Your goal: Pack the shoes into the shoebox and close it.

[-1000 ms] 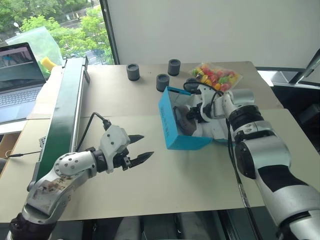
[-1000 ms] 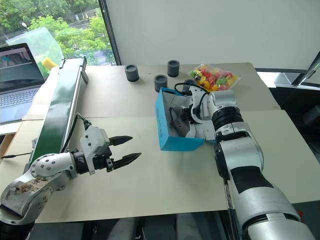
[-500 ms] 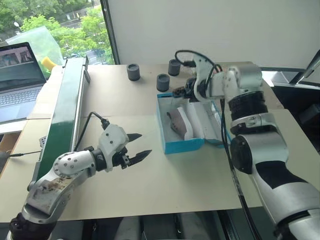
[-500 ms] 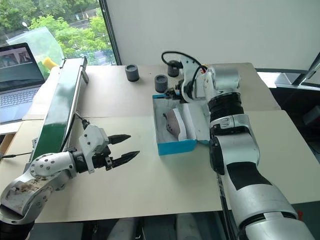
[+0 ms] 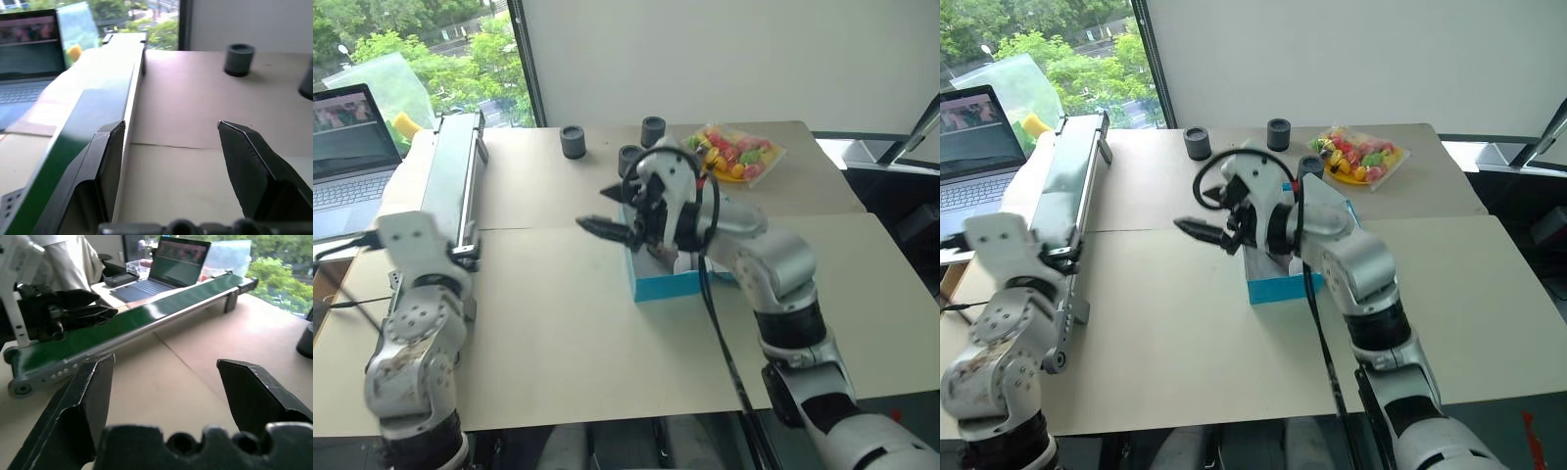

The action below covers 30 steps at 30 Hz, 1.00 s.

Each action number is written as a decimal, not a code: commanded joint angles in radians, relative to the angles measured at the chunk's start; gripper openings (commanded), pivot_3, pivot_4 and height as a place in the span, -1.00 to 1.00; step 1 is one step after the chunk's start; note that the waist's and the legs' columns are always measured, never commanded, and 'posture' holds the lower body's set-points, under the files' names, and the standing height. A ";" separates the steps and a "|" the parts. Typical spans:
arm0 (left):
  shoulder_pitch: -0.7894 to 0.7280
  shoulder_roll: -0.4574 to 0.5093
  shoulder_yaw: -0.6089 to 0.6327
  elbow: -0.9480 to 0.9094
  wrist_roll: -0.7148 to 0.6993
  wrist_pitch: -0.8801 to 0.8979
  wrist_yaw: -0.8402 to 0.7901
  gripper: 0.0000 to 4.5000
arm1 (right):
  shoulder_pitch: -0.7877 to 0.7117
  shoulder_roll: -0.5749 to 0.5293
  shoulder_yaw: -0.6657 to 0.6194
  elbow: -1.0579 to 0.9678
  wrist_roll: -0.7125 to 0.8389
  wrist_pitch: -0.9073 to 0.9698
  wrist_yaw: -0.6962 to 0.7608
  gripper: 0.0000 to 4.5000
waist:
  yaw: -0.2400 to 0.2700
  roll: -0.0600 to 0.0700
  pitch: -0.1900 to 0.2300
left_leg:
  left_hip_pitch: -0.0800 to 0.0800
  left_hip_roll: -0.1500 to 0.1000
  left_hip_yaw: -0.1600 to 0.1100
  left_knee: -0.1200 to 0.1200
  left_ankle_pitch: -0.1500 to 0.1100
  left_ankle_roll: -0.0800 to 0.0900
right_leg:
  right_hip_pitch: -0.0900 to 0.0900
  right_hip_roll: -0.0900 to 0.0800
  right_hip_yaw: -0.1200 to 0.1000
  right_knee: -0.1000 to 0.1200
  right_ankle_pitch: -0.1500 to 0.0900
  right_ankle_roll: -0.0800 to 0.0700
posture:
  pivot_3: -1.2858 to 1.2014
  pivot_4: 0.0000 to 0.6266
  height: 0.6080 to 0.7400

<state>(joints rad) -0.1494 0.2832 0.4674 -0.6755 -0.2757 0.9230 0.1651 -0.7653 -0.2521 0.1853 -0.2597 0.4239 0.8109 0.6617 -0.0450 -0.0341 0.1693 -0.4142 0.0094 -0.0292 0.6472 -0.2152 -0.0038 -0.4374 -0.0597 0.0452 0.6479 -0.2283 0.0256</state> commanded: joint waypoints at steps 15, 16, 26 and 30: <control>0.139 0.077 0.089 0.035 -0.006 -0.049 -0.162 0.99 | 0.215 0.059 0.185 0.084 -0.189 -0.393 0.015 1.00 | 0.005 -0.001 -0.001 | 0.015 -0.001 0.001 0.002 0.003 -0.005 | 0.014 0.001 -0.001 -0.002 0.000 -0.002 | 0.03 -0.52 1.00; 0.143 0.081 0.082 0.039 0.000 -0.060 -0.165 0.99 | 0.220 0.059 0.186 0.088 -0.196 -0.400 0.016 1.00 | 0.005 -0.001 -0.001 | 0.015 -0.001 0.001 0.002 0.003 -0.005 | 0.014 0.001 -0.001 -0.002 0.000 -0.002 | 0.03 -0.52 1.00; 0.094 0.068 0.132 0.124 -0.007 -0.163 -0.158 0.99 | 0.238 0.084 0.181 0.116 -0.230 -0.362 -0.028 1.00 | 0.005 -0.002 -0.001 | 0.015 -0.001 0.000 0.002 0.003 -0.005 | 0.014 0.001 -0.001 -0.002 0.000 -0.002 | 0.03 -0.52 1.00; 0.088 0.070 0.130 0.151 0.002 -0.175 -0.152 0.99 | 0.225 0.088 0.183 0.127 -0.248 -0.353 -0.047 1.00 | 0.005 -0.002 -0.001 | 0.015 0.001 0.000 0.002 0.002 -0.005 | 0.014 0.001 -0.001 -0.002 0.000 -0.002 | 0.03 -0.52 1.00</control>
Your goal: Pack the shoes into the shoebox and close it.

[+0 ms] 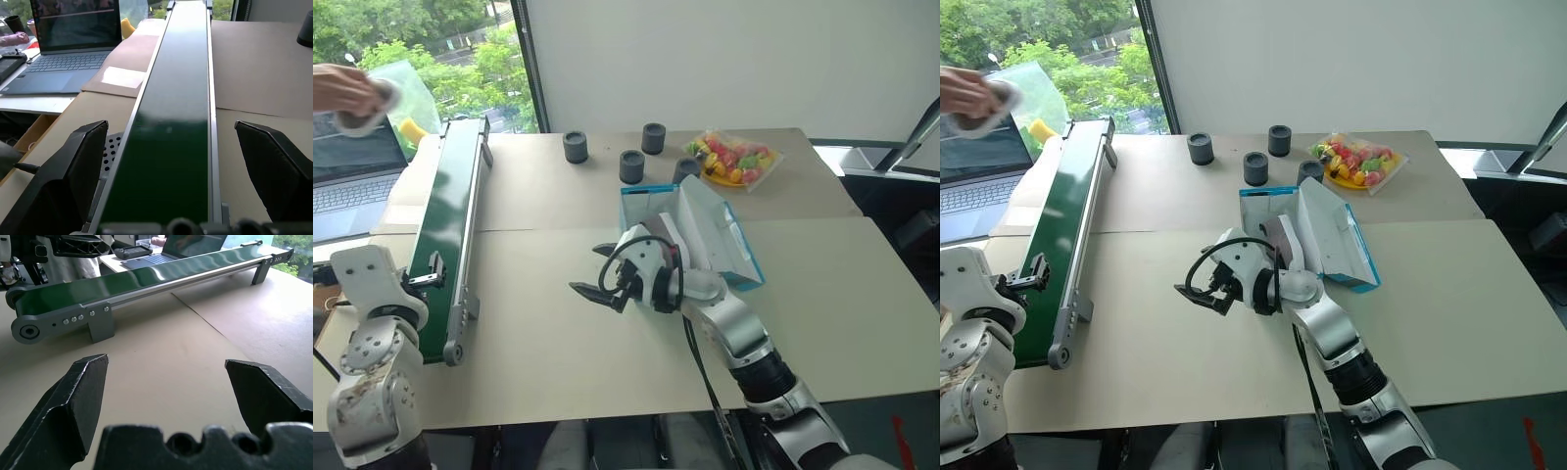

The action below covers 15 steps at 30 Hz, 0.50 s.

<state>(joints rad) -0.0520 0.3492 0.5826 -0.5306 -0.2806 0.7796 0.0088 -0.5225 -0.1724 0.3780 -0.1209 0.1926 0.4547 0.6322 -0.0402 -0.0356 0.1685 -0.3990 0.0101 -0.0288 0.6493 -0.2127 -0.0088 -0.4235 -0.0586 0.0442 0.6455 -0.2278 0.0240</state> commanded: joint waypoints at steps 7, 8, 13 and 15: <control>-0.029 -0.011 -0.001 0.038 -0.019 -0.038 -0.008 0.99 | -0.046 0.033 -0.029 -0.001 -0.029 0.015 -0.052 1.00 | 0.000 0.000 0.000 | 0.000 0.000 0.000 0.000 0.000 0.000 | 0.000 0.000 0.000 0.000 0.000 0.000 | 0.03 -0.52 1.00; -0.033 -0.015 -0.002 0.044 -0.025 -0.034 -0.009 0.99 | -0.051 0.035 -0.030 0.000 -0.032 0.016 -0.055 1.00 | 0.000 0.000 0.000 | 0.000 0.000 0.000 0.000 0.000 0.000 | 0.000 0.000 0.000 0.000 0.000 0.000 | 0.03 -0.52 1.00; -0.036 -0.022 -0.018 0.063 -0.035 -0.029 -0.018 0.99 | -0.066 0.048 -0.038 -0.002 -0.031 0.028 -0.067 1.00 | 0.000 0.000 0.000 | 0.000 0.000 0.000 0.000 0.000 0.000 | 0.000 0.000 0.000 0.000 0.000 0.000 | 0.03 -0.52 1.00; -0.035 -0.023 -0.025 0.066 -0.034 -0.033 -0.016 0.99 | -0.067 0.053 -0.043 -0.002 -0.029 0.035 -0.076 1.00 | 0.000 0.000 0.000 | 0.000 0.000 0.000 0.000 0.000 0.000 | 0.000 0.000 0.000 0.000 0.000 0.000 | 0.03 -0.52 1.00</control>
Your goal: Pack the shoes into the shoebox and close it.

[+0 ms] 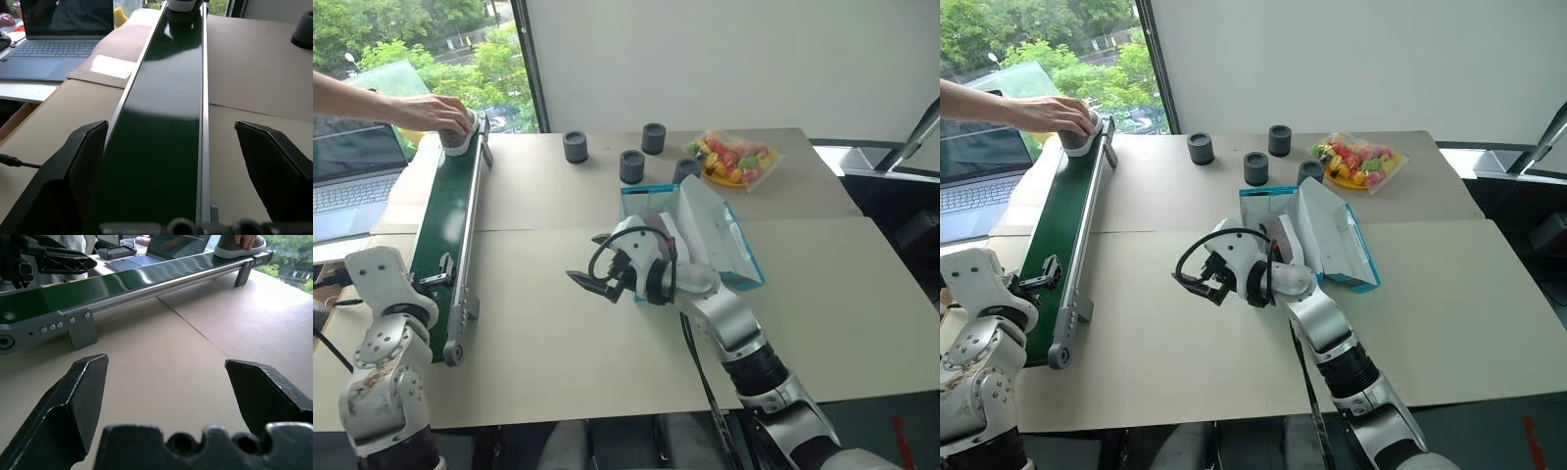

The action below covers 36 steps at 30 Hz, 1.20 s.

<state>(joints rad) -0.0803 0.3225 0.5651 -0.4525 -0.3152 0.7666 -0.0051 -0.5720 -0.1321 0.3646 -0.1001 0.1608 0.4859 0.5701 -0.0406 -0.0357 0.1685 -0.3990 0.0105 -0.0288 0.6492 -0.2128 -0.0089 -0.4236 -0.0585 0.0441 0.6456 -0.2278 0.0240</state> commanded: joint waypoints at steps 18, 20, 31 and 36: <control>0.018 0.039 -0.033 0.097 -0.015 -0.026 -0.071 0.99 | -0.023 0.045 -0.054 -0.019 -0.004 0.030 -0.080 1.00 | -0.003 0.000 0.000 | 0.000 0.000 0.000 -0.001 0.000 0.000 | -0.001 0.000 0.000 0.000 0.000 0.000 | 0.03 -0.52 1.00; 0.010 0.044 -0.029 0.106 -0.020 -0.019 -0.074 0.99 | -0.023 0.046 -0.054 -0.020 -0.005 0.031 -0.083 1.00 | -0.002 0.000 0.000 | 0.000 0.000 0.000 -0.001 0.000 0.000 | -0.001 0.000 0.000 0.000 0.000 0.000 | 0.03 -0.52 1.00; 0.016 0.113 -0.014 0.181 0.017 -0.032 -0.075 0.99 | -0.017 0.052 -0.069 -0.028 0.007 0.047 -0.097 1.00 | -0.003 0.000 0.000 | 0.000 0.001 0.000 -0.001 0.000 0.000 | -0.001 0.000 0.000 -0.001 0.000 0.000 | 0.03 -0.52 1.00; 0.034 0.119 -0.004 0.192 0.016 -0.039 -0.073 0.99 | -0.015 0.053 -0.069 -0.029 0.007 0.048 -0.095 1.00 | -0.002 0.000 0.000 | 0.000 0.002 0.001 -0.002 0.000 0.000 | -0.001 0.000 0.000 -0.001 0.000 0.000 | 0.03 -0.52 1.00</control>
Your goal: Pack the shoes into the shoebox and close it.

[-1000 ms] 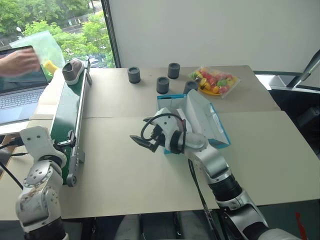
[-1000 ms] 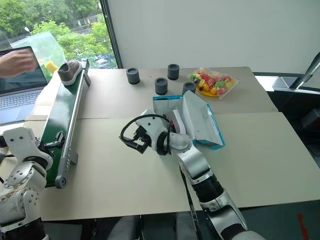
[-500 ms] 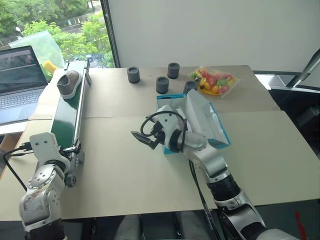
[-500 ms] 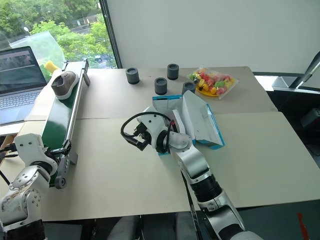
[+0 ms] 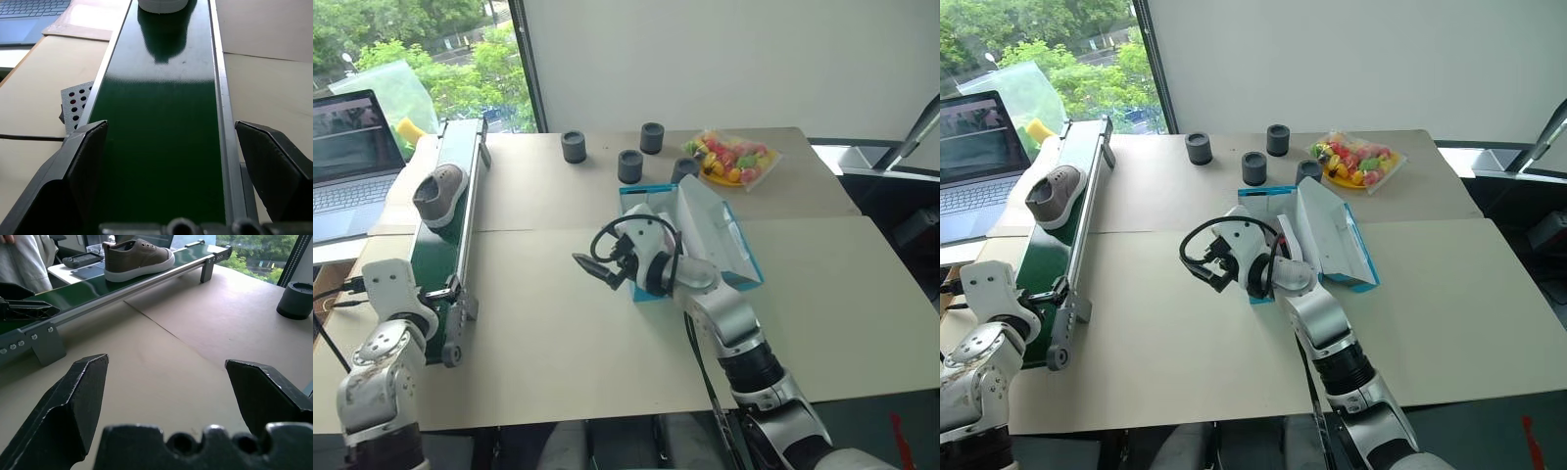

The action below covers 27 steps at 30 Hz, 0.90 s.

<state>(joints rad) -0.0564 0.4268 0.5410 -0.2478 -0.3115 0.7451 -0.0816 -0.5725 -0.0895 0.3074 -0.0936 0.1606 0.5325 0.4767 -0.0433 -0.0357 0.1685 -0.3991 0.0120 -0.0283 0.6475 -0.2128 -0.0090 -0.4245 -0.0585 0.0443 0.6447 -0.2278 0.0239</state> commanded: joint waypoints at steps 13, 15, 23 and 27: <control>0.025 0.003 0.009 0.006 0.011 -0.031 0.004 0.99 | -0.012 0.012 -0.015 -0.048 0.006 0.010 -0.006 1.00 | 0.002 0.000 0.000 | 0.000 0.000 0.000 0.000 0.000 0.000 | 0.000 0.000 0.000 0.000 0.000 0.000 | 0.03 -0.52 1.00; 0.027 0.003 0.003 0.010 0.012 -0.033 0.002 0.99 | -0.016 0.014 -0.018 -0.045 0.006 0.010 -0.010 1.00 | 0.002 0.000 0.000 | 0.000 0.000 0.000 0.000 0.000 0.000 | 0.000 0.000 0.000 0.000 0.000 0.000 | 0.03 -0.52 1.00; 0.025 -0.003 -0.008 0.014 0.011 -0.040 0.003 0.99 | -0.016 0.011 -0.024 -0.052 0.006 0.013 -0.014 1.00 | 0.002 0.000 0.000 | 0.000 0.000 0.000 0.000 0.000 0.000 | 0.000 0.000 0.000 0.000 0.000 0.000 | 0.03 -0.52 1.00; 0.015 0.004 -0.007 0.002 0.013 -0.043 0.007 0.99 | -0.018 0.010 -0.027 -0.053 0.006 0.016 -0.016 1.00 | 0.002 0.000 0.000 | 0.000 0.000 0.000 0.000 0.000 0.000 | 0.000 0.000 0.000 0.000 0.000 0.000 | 0.03 -0.52 1.00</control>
<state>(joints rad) -0.0348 0.4246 0.5401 -0.2373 -0.3115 0.7126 -0.0785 -0.5725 -0.0850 0.3005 -0.0959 0.1612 0.5523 0.4692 -0.0410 -0.0356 0.1685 -0.3988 0.0121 -0.0283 0.6472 -0.2128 -0.0090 -0.4243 -0.0588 0.0442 0.6446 -0.2277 0.0237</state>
